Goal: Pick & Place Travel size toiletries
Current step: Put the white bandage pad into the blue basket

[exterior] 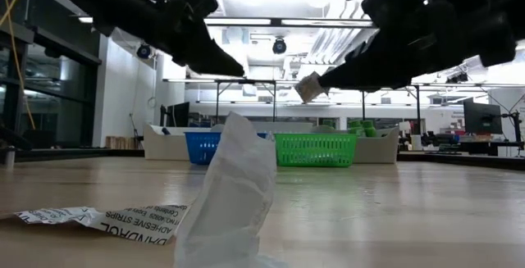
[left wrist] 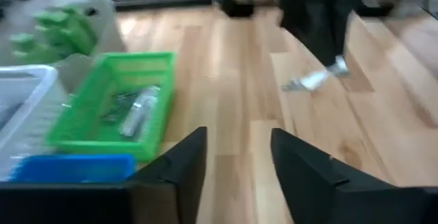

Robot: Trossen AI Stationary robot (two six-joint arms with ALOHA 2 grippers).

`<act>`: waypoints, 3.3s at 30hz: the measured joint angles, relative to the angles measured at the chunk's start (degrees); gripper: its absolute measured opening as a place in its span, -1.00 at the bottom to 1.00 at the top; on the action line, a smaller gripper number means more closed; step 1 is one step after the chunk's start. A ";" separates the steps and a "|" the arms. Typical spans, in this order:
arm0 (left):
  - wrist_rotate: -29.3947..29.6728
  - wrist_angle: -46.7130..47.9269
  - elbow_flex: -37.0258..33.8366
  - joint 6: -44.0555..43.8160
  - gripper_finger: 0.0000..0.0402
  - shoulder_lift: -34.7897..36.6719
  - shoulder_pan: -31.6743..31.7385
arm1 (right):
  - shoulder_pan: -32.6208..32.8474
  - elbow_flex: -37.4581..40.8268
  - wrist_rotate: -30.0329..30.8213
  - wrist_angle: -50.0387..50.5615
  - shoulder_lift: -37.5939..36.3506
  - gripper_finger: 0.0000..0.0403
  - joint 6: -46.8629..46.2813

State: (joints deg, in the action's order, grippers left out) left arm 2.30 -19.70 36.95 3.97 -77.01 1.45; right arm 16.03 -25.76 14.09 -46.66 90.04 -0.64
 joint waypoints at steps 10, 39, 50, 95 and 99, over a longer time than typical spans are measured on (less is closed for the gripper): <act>-9.17 -13.24 -0.09 5.60 0.28 -9.19 -0.02 | -6.52 0.97 -16.82 -8.31 0.00 -0.99 2.11; -19.87 -23.89 -0.09 11.36 0.29 -11.04 -3.17 | -15.08 -6.71 -36.27 -10.48 3.32 -0.99 4.17; -19.71 -23.45 -0.09 9.70 0.25 -11.04 -3.08 | -15.01 -6.73 -30.79 -10.55 3.32 -0.99 3.82; 9.02 8.60 6.18 5.18 -1.00 -9.15 8.55 | -13.64 -6.80 -18.51 3.59 -9.09 0.27 -4.32; 9.23 12.56 6.62 3.05 -1.00 -9.29 12.56 | -13.40 -6.81 -18.34 3.91 -9.33 0.27 -4.28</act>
State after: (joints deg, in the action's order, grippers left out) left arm 11.53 -7.15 43.57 7.02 -86.30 14.02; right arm 2.63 -32.57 -4.25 -42.75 80.71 -4.92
